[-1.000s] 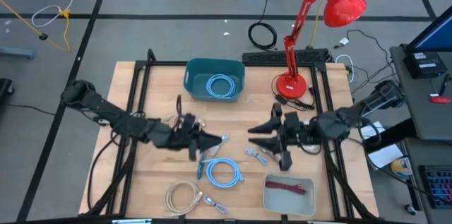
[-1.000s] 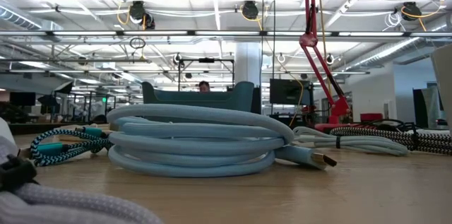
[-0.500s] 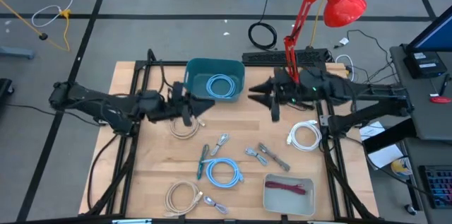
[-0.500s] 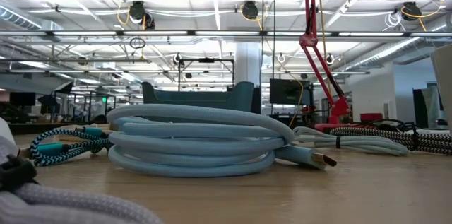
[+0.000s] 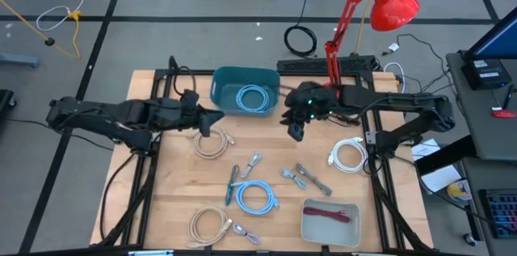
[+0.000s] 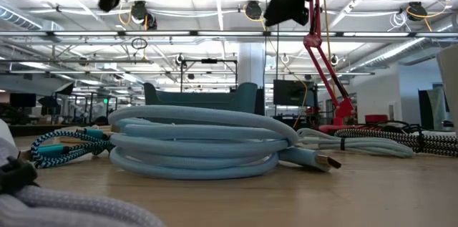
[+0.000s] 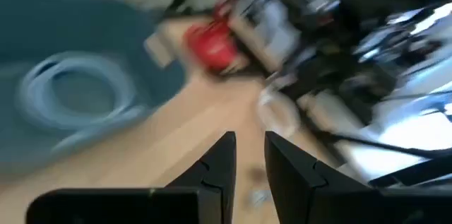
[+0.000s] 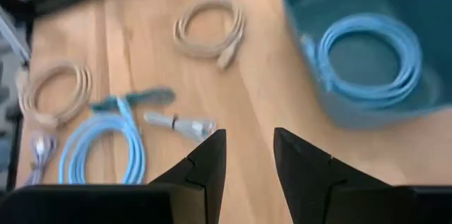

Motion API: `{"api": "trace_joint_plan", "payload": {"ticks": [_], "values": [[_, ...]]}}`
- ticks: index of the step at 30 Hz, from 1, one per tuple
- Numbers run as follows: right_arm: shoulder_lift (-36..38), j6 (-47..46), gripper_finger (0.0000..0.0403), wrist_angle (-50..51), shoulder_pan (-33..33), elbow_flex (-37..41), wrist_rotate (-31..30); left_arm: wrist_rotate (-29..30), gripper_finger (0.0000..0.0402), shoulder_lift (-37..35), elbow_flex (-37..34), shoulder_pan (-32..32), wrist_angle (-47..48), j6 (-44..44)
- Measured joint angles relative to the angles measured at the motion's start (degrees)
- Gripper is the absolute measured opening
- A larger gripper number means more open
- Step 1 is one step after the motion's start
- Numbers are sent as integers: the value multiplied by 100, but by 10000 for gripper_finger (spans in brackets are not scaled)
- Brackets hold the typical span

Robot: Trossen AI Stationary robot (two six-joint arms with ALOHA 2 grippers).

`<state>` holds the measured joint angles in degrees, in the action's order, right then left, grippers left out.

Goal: Sort cables into bins
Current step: Put the top brown HDMI cable into the blue bin

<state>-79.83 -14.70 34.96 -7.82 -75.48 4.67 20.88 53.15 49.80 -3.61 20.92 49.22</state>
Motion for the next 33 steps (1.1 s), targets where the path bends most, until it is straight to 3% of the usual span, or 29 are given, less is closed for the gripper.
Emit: {"api": "trace_joint_plan", "payload": {"ticks": [7,16,19,28,33], "values": [[-133,-21,110,331,286,0,-351,-7,76,105,-2,241,2048,1176],[-83,-180,110,426,567,0,-481,-170,76,325,-2,780,3710,1426],[-92,-259,110,381,616,0,-483,-491,76,543,-4,1071,3906,889],[-90,-319,110,273,643,0,-484,-1627,80,1239,-4,1572,3898,-2001],[-90,-393,110,271,643,0,-485,-1973,131,1594,-4,1755,3849,-2649]]}}
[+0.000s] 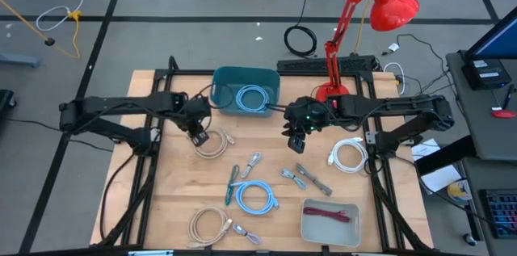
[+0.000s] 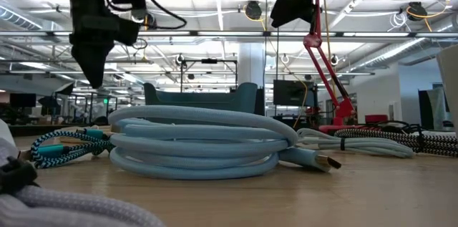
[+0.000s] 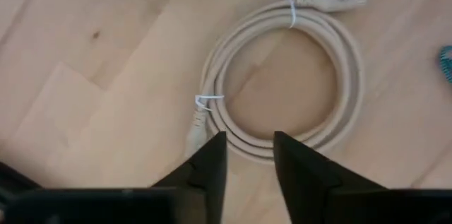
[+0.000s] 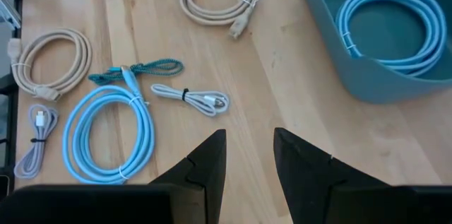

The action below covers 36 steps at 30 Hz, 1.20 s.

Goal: Sort cables into bins
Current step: Put the top brown HDMI cable into the blue bin

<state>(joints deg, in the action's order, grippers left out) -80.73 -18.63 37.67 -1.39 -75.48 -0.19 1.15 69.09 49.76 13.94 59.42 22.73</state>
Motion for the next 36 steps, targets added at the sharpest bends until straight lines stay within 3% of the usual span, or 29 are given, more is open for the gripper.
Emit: {"api": "trace_joint_plan", "payload": {"ticks": [6,10,18,23,36], "values": [[0,-65,110,-13,2,0,1,293,214,367,2,188,-132,-244],[0,-127,110,-14,2,0,0,160,239,699,4,246,-421,-478],[0,-203,110,-15,112,0,-2,56,230,1484,4,249,-680,-667],[0,-280,110,-15,255,0,-2,380,228,1689,4,296,-902,-586],[0,-420,110,-13,491,0,-47,334,227,2332,9,662,-1073,-745]]}}
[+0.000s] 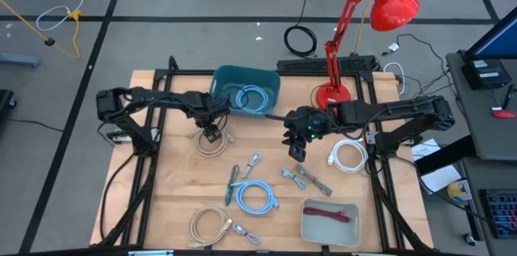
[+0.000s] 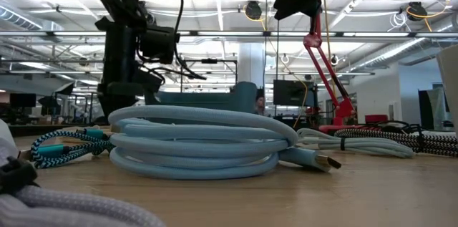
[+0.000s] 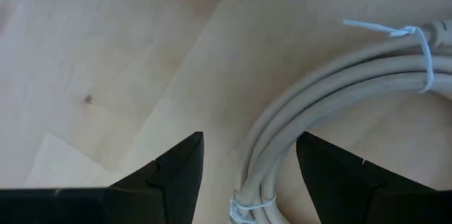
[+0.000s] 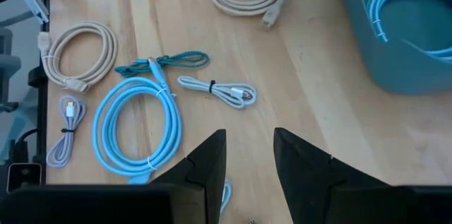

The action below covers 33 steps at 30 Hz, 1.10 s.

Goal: Sort cables into bins
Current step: Put the top brown HDMI cable into the blue bin

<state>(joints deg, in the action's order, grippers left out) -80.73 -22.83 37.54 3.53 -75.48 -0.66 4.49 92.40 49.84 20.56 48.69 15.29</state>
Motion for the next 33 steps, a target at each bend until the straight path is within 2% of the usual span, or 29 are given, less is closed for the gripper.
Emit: {"api": "trace_joint_plan", "payload": {"ticks": [6,9,20,27,33], "values": [[0,-60,110,0,115,0,-84,-54,227,24,-2,11,-81,-29],[0,-74,110,0,152,0,-87,-180,212,34,-2,15,-85,2],[0,-116,110,0,164,0,-93,-337,42,209,8,-6,60,149],[0,-109,110,2,164,0,-84,-294,39,98,-15,-5,267,338],[0,-70,110,0,162,0,-84,-308,43,-333,-17,-129,563,534]]}}
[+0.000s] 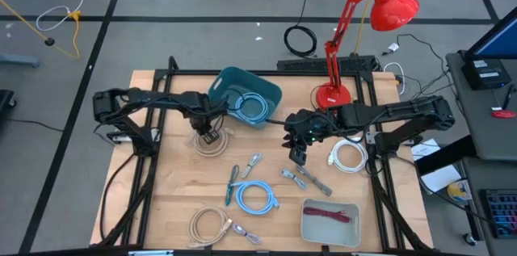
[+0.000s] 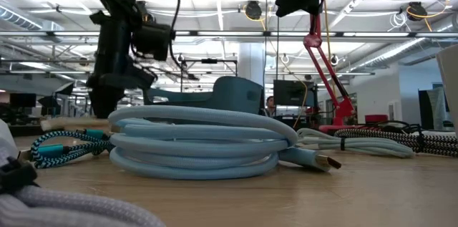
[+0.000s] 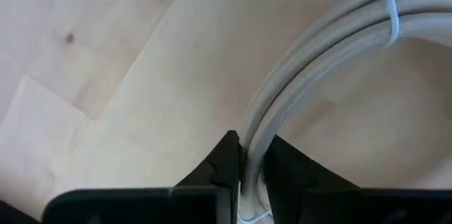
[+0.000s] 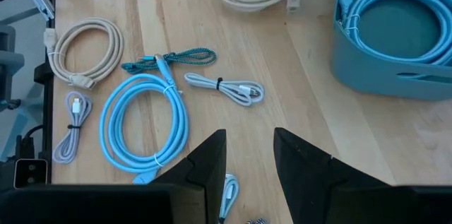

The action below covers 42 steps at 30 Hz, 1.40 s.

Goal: Sort cables into bins
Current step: Put the top brown HDMI cable into the blue bin

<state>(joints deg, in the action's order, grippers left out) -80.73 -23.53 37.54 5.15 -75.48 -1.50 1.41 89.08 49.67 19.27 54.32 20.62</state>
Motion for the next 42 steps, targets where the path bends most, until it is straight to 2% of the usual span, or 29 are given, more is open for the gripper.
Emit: {"api": "trace_joint_plan", "payload": {"ticks": [8,12,16,19,24,29,33,36,42], "values": [[0,44,110,-1,0,0,-20,-115,39,-1190,2,-382,33,695],[0,64,110,-72,0,0,-20,-40,39,-1779,4,-489,-252,969],[0,86,110,-303,0,0,-20,261,39,-2061,216,-445,-724,1140],[0,86,110,-457,0,0,-20,389,39,-2044,642,-323,-1179,989],[0,86,110,-586,0,0,-11,493,39,-1542,1813,62,-1474,385],[0,43,110,-605,0,0,0,494,39,-604,3122,573,-1155,-396],[0,3,110,-605,29,0,-2,227,39,319,3953,928,-673,-1062],[0,-71,110,-584,52,0,0,23,39,896,4288,1157,-220,-1543],[0,-183,110,-503,151,0,-20,-184,39,1477,4310,1639,7,-2011]]}}
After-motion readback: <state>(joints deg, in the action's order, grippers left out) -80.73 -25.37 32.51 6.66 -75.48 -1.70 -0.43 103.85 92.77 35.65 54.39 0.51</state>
